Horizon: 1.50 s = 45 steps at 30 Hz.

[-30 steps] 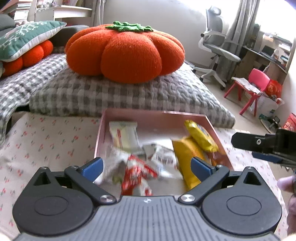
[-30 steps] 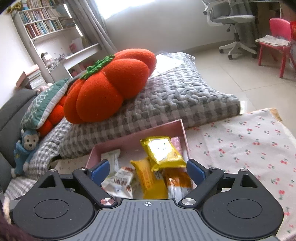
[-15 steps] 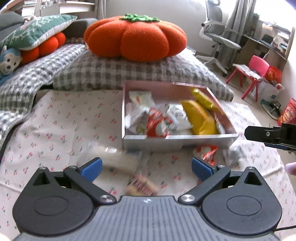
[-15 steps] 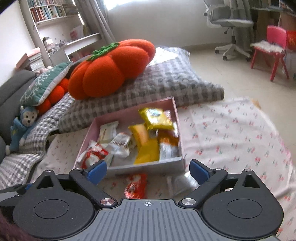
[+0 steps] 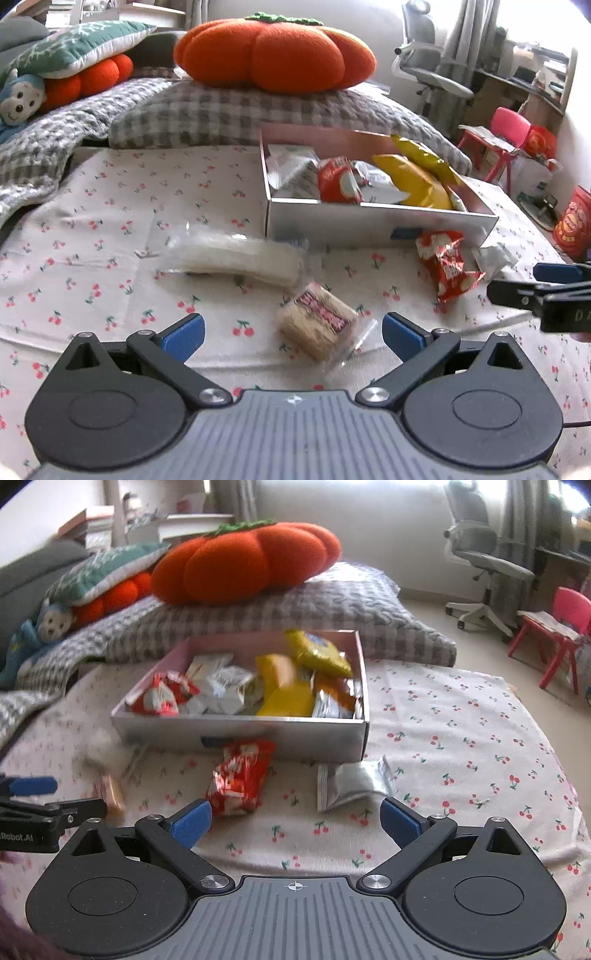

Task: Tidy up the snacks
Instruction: 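Withdraw both tools and grasp small square cake with left tool, then grasp red candy packet with right tool while left tool carries square cake toward box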

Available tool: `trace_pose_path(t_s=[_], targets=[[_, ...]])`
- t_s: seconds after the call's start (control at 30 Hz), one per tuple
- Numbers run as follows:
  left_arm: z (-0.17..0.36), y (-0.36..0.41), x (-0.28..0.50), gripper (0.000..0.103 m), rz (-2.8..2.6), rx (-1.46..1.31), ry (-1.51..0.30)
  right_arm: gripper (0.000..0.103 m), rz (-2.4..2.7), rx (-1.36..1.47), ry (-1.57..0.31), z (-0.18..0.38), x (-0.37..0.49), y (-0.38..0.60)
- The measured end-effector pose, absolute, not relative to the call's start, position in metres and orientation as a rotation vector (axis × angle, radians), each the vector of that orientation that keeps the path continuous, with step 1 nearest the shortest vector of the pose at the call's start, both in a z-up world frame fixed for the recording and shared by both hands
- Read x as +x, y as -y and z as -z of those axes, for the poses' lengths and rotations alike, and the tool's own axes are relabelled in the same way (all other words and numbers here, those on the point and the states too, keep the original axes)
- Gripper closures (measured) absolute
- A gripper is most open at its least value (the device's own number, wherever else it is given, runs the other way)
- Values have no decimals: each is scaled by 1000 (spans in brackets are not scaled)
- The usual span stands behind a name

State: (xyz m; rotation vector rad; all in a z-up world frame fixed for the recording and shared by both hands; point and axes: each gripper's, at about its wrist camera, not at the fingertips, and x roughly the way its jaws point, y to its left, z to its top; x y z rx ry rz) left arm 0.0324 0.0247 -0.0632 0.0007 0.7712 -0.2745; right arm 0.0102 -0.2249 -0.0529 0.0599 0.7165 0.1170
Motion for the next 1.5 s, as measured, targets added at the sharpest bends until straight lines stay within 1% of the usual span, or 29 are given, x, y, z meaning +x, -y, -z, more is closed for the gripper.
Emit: trace_pose_path(t_s=[0.13,0.3,0.33,0.43,0.5,0.6,0.67,0.73,0.77,0.83,0.87,0.93,0.97,1.03,1.1,1.13,1.17,1.27,1.33,1.37,1.43,1.47,1.5], targets=[[73,-27,29,0,263,-52,-803,4,-134,22,-737,64,9,219],[77,-16,24,0,252,24,-782,4,-211,-52,-786,78,6,205],[78,-13,23,0,247,39,-782,0,-220,-66,-777,80,4,203],[79,-10,22,1,225,45,-780,0,-238,-67,-762,82,3,201],[78,-8,23,1,200,23,-782,0,-248,-32,-775,83,8,205],[76,-5,27,3,170,-18,-796,0,-272,-51,-789,82,15,204],[74,-4,30,6,158,-59,-804,0,-288,-61,-796,81,19,203],[71,-4,32,14,157,-105,-806,0,-294,-64,-789,82,20,203],[71,-3,34,15,156,-120,-806,0,-293,-62,-783,82,21,202],[70,-1,36,24,139,-130,-806,0,-288,-61,-770,83,22,200],[69,1,37,26,127,-131,-806,0,-288,-63,-767,83,23,199],[68,1,38,36,101,-135,-806,0,-287,-74,-764,82,26,195],[68,0,37,40,88,-135,-805,0,-288,-81,-761,81,26,193],[67,-3,37,51,69,-147,-800,1,-291,-98,-752,80,28,191],[66,-8,37,58,64,-173,-799,2,-289,-92,-750,80,30,189],[66,-12,36,66,61,-186,-800,4,-288,-83,-747,80,32,189],[66,-14,37,69,56,-194,-801,5,-287,-78,-744,79,33,187],[65,-19,37,69,68,-217,-806,17,-278,-82,-732,77,37,183],[65,-19,38,70,76,-211,-807,31,-265,-84,-728,75,39,181],[65,-19,39,70,76,-209,-807,36,-262,-82,-727,74,40,180],[64,-19,40,70,80,-214,-813,48,-261,-66,-726,72,42,180],[64,-19,40,70,84,-217,-816,51,-261,-55,-727,72,43,180],[63,-20,41,70,86,-219,-819,56,-257,-47,-731,71,45,179]])
